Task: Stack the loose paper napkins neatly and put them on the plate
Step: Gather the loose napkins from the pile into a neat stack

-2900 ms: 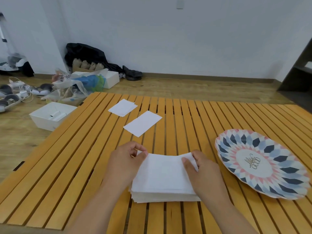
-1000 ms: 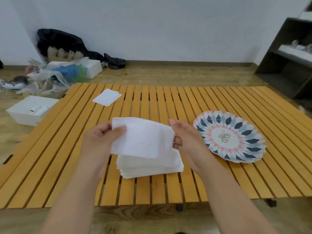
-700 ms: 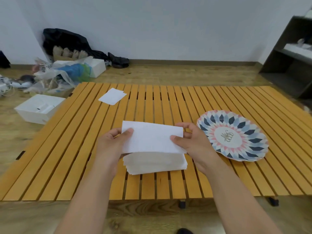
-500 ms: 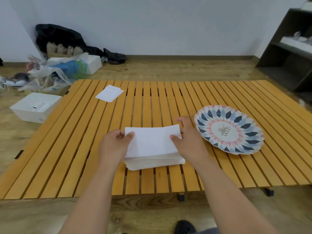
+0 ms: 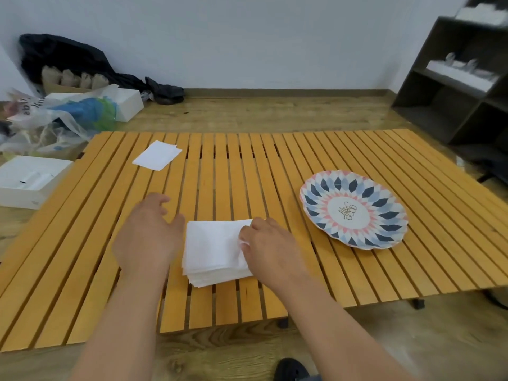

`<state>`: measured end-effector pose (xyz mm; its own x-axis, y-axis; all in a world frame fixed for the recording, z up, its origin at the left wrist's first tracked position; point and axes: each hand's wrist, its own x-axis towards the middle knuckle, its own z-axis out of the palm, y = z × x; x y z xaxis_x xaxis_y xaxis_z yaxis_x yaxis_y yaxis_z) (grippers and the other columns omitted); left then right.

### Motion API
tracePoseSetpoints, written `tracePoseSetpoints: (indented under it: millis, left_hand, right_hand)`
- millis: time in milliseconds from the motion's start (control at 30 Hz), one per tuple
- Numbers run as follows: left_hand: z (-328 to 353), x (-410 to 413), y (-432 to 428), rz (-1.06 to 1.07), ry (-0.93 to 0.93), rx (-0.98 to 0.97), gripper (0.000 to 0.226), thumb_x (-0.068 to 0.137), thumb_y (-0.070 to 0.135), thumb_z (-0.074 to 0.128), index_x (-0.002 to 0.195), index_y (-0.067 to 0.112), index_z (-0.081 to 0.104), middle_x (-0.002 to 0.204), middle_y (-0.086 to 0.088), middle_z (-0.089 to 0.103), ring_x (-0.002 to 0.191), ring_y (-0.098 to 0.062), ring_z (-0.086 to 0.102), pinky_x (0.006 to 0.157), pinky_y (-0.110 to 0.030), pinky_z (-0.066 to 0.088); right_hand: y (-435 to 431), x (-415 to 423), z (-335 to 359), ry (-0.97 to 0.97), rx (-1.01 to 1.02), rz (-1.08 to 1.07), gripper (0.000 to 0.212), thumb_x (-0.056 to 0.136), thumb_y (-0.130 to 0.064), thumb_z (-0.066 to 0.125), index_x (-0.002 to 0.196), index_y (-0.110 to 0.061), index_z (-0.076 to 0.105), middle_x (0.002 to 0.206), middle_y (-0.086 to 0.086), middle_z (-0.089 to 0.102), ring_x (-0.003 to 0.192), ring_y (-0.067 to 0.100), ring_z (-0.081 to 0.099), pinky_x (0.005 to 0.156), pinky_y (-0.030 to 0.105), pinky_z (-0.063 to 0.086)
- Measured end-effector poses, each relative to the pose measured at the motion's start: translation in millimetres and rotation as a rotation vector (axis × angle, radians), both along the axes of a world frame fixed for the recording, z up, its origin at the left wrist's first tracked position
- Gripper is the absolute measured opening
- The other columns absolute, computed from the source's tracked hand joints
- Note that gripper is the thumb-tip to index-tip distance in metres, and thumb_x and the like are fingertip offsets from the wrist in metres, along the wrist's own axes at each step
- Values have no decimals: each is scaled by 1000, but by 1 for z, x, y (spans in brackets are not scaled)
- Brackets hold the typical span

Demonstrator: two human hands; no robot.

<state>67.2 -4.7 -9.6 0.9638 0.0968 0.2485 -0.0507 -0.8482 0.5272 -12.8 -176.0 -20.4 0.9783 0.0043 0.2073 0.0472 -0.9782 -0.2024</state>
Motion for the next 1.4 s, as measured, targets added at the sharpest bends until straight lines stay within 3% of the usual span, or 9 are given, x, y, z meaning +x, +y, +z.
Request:
tracePoseSetpoints:
  millis: [333,467,633,733,833,933,1100,1267,1400]
  left_hand:
    - [-24,126,21,-112,44,346,37,88,24,60,124,18,57,124,-9,58,102,-32,58,65,-35,44]
    - [-42,172,23,-161,91,363,48,89,27,60,135,14,49,137,-13,50,119,-35,50,82,-45,49]
    - [-61,219,28,-219,221,293,50,92,33,54,139,25,42,144,-12,45,127,-36,44,97,-48,42]
    - [-68,238,30,-294,321,389,53,97,34,45,148,30,29,158,-6,22,143,-31,23,111,-51,27]
    - [-70,242,32,-335,333,511,49,100,39,35,148,29,31,157,-5,26,141,-31,26,109,-51,30]
    - [-63,229,25,-266,191,597,40,98,37,41,128,17,58,135,-11,52,118,-33,51,89,-42,43]
    - [-59,195,31,-130,59,417,20,92,15,54,98,11,73,95,-15,67,81,-33,61,60,-33,43]
    - [-52,146,36,-158,15,98,29,87,7,61,115,10,60,107,-14,67,91,-36,62,69,-36,44]
    - [-33,99,15,-250,-43,-165,28,88,8,62,115,11,66,100,-10,68,83,-21,57,70,-29,41]
  right_hand:
    - [-4,3,-3,68,39,-3,25,94,-16,49,118,-19,56,114,1,54,110,19,48,83,32,50]
    - [-6,3,-1,81,67,-2,23,96,-18,47,117,-20,56,114,0,54,110,18,48,83,31,49]
    - [-7,4,2,103,75,21,22,98,-23,42,116,-19,56,113,0,53,108,18,47,84,32,49]
    - [-10,5,0,119,80,23,23,98,-23,42,116,-18,55,112,0,52,108,19,46,84,34,50]
    - [-13,4,1,145,86,35,26,99,-23,41,120,-19,54,116,-1,51,112,18,44,87,33,48]
    - [-14,4,2,155,103,41,29,99,-24,41,125,-20,53,120,-1,50,115,18,42,90,32,46]
    - [-13,3,5,170,100,47,31,99,-26,42,128,-19,50,124,-1,49,118,18,42,94,32,45]
    - [-13,2,6,163,116,40,31,98,-27,44,128,-22,51,125,-4,49,119,15,42,96,31,46]
    - [-13,3,6,179,112,31,29,98,-26,43,125,-22,52,123,-4,49,118,15,43,92,31,47]
